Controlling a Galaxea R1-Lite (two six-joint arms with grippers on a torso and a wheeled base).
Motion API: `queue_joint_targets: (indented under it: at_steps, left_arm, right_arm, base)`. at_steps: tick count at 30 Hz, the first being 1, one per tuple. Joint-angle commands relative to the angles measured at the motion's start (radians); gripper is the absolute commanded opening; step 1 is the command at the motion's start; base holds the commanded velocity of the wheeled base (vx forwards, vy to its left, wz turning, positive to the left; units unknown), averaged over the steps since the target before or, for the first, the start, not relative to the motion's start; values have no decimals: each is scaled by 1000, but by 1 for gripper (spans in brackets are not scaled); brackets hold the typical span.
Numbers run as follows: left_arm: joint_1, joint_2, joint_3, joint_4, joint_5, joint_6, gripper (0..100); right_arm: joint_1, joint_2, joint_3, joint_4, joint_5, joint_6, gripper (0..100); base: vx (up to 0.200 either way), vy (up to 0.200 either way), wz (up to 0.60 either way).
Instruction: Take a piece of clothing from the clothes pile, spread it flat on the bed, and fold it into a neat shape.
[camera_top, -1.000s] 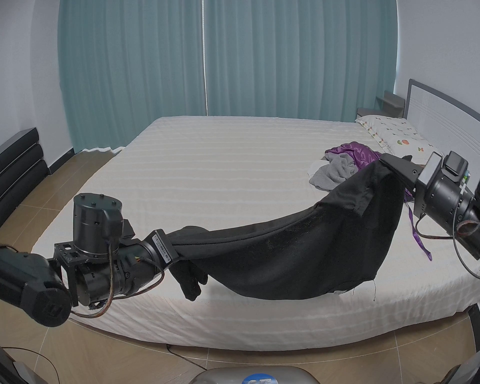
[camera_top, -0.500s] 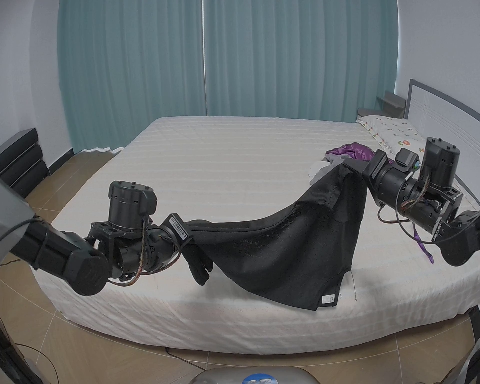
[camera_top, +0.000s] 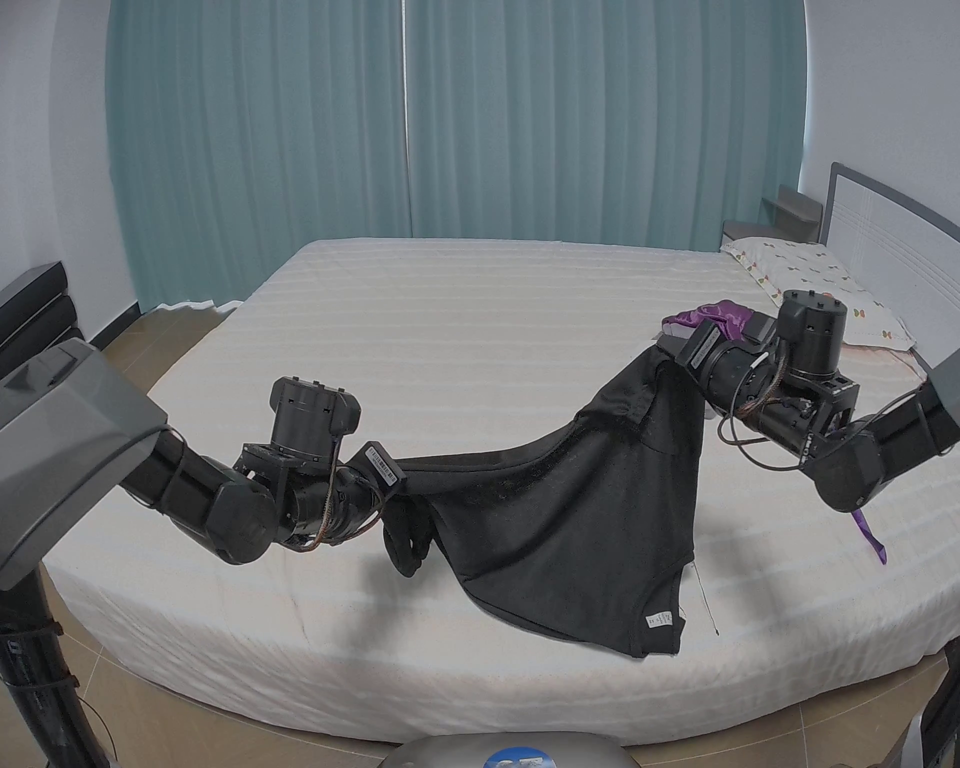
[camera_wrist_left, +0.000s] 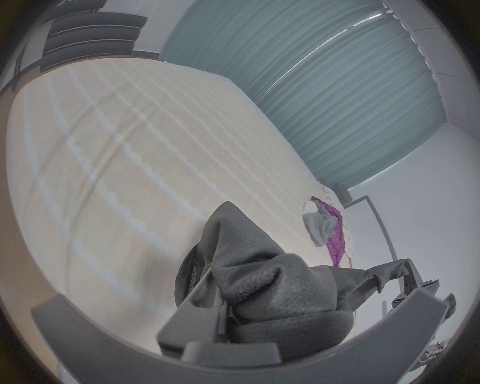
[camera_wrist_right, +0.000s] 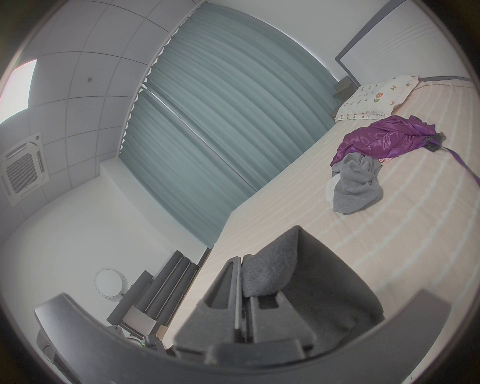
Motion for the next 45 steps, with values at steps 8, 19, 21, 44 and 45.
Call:
queue_joint_targets:
  at_steps: [8, 19, 21, 44, 45]
  left_arm:
    - [33, 192, -139, 161, 0, 62, 0]
    - [65, 266, -236, 191, -22, 69, 100]
    - [67, 283, -259, 206, -25, 68, 100]
    - [197, 272, -449, 217, 4, 247, 100]
    - [197, 278, -459, 217, 6, 246, 100]
  right_arm:
    - [-13, 318, -214, -28, -63, -5, 0]
    - [-22, 517, -430, -18, -70, -18, 100]
    - [-22, 574, -485, -22, -89, -16, 100]
    - [-94, 710, -651, -97, -291, -13, 100]
    - [-94, 710, -646, -95, -290, -15, 100]
  base:
    - [0, 0, 0]
    - [0, 0, 0]
    - [0, 0, 0]
    - [0, 0, 0]
    - [0, 0, 0]
